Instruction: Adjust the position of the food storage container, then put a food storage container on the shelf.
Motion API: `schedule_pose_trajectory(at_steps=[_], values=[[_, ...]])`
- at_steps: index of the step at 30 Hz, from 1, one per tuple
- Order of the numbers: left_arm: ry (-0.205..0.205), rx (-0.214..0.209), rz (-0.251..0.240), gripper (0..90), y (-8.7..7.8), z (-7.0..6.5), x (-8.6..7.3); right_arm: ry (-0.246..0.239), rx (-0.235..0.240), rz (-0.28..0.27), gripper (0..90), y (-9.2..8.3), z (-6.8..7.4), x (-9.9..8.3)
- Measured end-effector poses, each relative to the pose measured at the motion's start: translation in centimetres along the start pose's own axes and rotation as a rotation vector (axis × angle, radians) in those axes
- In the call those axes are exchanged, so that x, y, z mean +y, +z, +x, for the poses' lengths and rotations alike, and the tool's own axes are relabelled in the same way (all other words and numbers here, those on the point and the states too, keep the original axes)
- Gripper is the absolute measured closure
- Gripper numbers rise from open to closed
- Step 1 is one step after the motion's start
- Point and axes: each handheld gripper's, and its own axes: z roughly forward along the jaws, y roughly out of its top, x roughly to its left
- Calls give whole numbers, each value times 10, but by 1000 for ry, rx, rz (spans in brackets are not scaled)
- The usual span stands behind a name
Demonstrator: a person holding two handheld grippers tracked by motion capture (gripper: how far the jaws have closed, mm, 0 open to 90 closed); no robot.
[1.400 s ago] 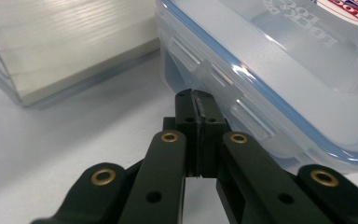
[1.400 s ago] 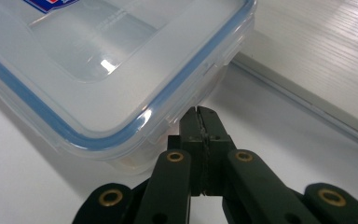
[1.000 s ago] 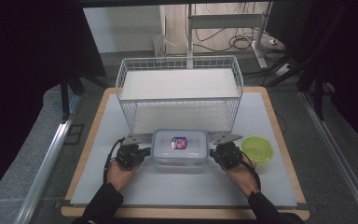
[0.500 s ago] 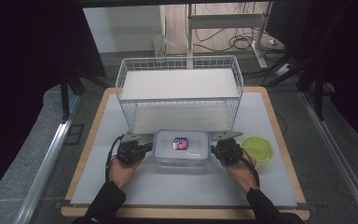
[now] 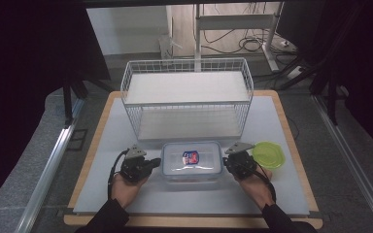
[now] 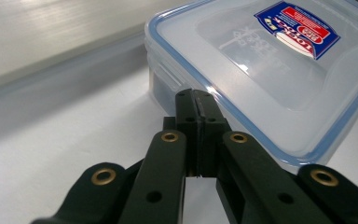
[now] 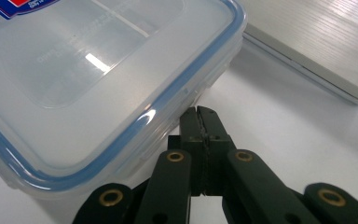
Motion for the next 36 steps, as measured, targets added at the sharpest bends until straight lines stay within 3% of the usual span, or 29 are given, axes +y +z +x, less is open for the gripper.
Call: schedule_pose_trajectory(at_steps=[3, 4, 6, 8, 9, 14, 19, 26, 32, 36], values=[[16, -1, 5, 884, 0, 0, 1, -4, -1, 10, 898, 0, 0, 0], [61, 38, 18, 842, -3, -2, 0, 3, 8, 11, 896, -1, -1, -1], [95, 82, 28, 774, -6, -4, -2, 1, 3, -6, 865, -7, -2, -2], [95, 85, 27, 673, -8, -5, -4, 5, 1, -14, 840, -11, -3, -3], [101, 87, 26, 622, -12, -5, -8, 19, 13, -31, 785, -19, -5, -7], [111, 109, 3, 437, -21, -8, -19, 7, 31, -41, 706, -28, 0, -16], [108, 95, 9, 272, -27, -5, -31, -7, 49, -70, 600, -38, 0, -24], [118, 106, 20, 134, -33, -5, -40, -18, 78, -91, 437, -45, 1, -34], [104, 99, 20, 111, -30, -2, -40, 1, 110, -84, 374, -43, -4, -35], [124, 115, 23, 82, -27, 1, -42, 16, 120, -88, 331, -41, -5, -34]])
